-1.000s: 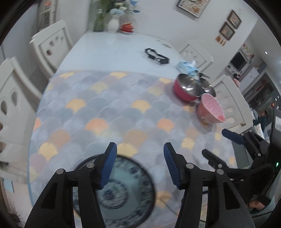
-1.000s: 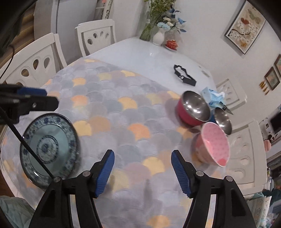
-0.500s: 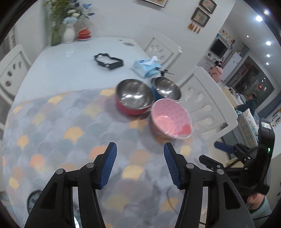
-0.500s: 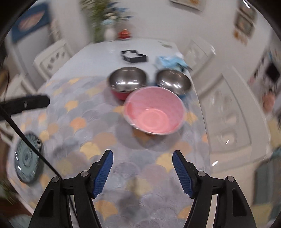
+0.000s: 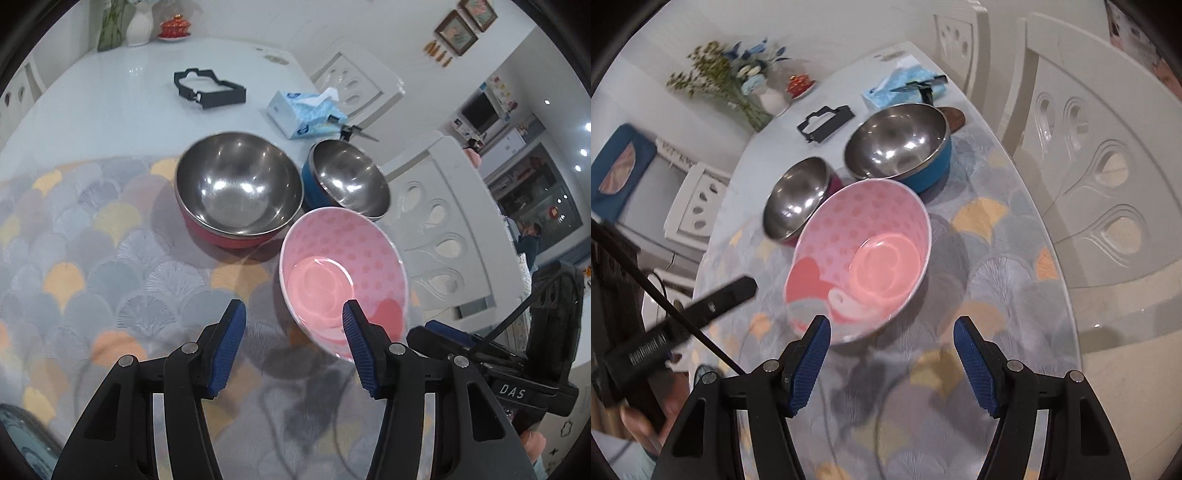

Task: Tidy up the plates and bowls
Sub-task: 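Move the left gripper to the pink polka-dot bowl and close on its rim, then lift the pink bowl, carry it across the tablecloth and release it, then move the left gripper to the red steel bowl and close on its rim, then lift the red steel bowl and carry it over the pink bowl, then lower the red steel bowl into the pink bowl and open the left gripper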

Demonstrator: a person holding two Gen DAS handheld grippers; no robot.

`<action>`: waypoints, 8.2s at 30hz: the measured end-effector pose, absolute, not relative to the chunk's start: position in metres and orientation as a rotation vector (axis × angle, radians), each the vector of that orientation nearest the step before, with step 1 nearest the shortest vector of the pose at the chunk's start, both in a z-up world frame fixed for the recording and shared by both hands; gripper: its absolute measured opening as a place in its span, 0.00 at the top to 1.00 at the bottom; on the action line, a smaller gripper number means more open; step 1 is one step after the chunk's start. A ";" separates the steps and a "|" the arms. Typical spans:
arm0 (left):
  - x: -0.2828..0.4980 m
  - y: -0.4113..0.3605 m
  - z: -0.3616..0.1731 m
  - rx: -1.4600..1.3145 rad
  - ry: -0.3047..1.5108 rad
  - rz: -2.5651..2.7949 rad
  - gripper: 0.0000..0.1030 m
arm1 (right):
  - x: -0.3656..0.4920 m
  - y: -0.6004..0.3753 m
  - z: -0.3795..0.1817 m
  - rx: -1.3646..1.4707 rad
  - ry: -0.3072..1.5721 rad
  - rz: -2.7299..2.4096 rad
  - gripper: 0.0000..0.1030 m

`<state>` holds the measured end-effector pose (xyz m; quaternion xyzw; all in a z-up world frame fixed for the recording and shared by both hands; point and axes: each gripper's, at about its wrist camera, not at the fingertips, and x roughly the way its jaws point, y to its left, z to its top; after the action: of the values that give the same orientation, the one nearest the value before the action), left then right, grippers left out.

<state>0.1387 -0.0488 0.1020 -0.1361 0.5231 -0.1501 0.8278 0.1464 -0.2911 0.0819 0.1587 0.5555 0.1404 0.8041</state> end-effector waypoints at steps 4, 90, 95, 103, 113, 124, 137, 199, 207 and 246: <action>0.148 -0.058 0.088 -0.279 1.132 -0.307 0.54 | 0.162 -0.284 0.069 0.293 1.204 0.304 0.37; -0.022 0.007 0.073 -0.383 1.206 -0.114 0.82 | 0.067 -0.215 0.037 0.218 1.584 0.567 0.80; -0.025 0.022 0.084 -0.415 1.185 -0.104 0.82 | 0.062 -0.228 0.058 0.233 1.561 0.578 0.76; -0.007 0.038 0.130 -0.410 1.055 -0.099 0.72 | 0.083 -0.250 0.114 0.344 1.391 0.567 0.48; 0.043 0.037 0.206 -0.345 0.869 -0.165 0.69 | 0.105 -0.252 0.217 0.349 0.900 0.500 0.47; 0.107 0.024 0.198 -0.329 0.884 -0.210 0.51 | 0.153 -0.227 0.181 0.350 0.979 0.489 0.46; 0.194 0.027 0.118 -0.402 1.054 -0.195 0.53 | 0.224 -0.223 0.107 0.391 1.118 0.418 0.46; 0.059 0.011 0.210 -0.349 0.904 -0.235 0.83 | 0.100 -0.195 0.189 0.293 1.103 0.475 0.75; 0.006 0.019 0.194 -0.358 0.959 -0.271 0.83 | 0.044 -0.185 0.177 0.291 1.167 0.413 0.74; 0.002 -0.020 0.086 -0.218 1.159 -0.252 0.77 | 0.016 -0.203 0.078 0.252 1.335 0.240 0.74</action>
<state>0.0022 -0.0199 0.0858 -0.1025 0.5448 -0.1184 0.8238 0.0164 -0.2026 0.0785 0.1163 0.6160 0.1108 0.7712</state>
